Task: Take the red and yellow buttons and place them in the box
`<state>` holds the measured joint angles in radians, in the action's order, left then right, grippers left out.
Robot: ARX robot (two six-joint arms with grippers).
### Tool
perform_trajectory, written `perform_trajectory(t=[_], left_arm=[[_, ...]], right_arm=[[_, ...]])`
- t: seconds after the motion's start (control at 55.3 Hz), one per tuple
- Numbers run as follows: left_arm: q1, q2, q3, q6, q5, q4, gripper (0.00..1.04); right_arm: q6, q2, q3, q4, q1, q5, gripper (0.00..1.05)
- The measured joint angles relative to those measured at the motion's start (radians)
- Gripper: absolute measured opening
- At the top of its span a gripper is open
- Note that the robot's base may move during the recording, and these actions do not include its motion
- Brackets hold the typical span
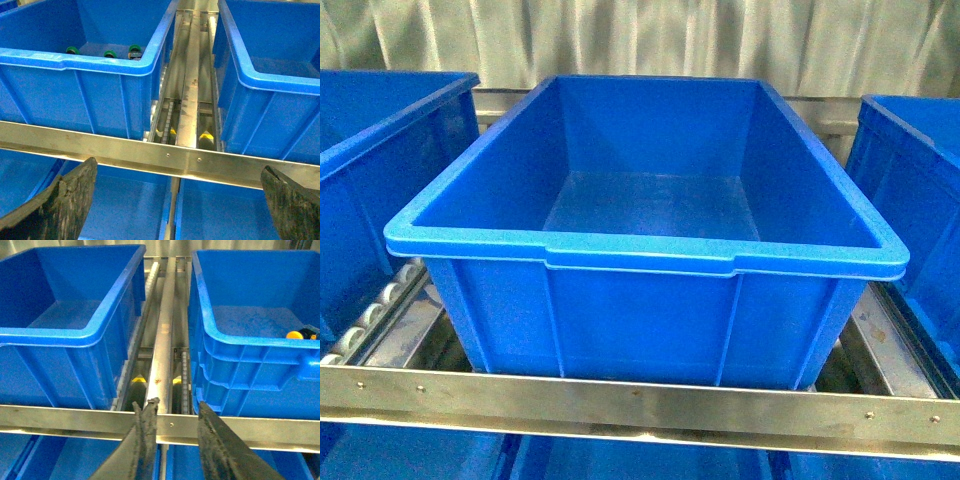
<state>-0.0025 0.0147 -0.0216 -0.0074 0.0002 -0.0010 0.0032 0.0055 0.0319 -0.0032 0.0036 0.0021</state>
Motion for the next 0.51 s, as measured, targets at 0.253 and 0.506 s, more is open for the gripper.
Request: perform_trajectory(t=[0.253,0.506], left_arm=[[0.0,0.0,0.0,0.0,0.0,0.0,0.97],[0.0,0.0,0.0,0.0,0.0,0.0,0.97]], right_arm=[[0.0,0.0,0.0,0.0,0.0,0.0,0.77],[0.0,0.0,0.0,0.0,0.0,0.0,0.99]])
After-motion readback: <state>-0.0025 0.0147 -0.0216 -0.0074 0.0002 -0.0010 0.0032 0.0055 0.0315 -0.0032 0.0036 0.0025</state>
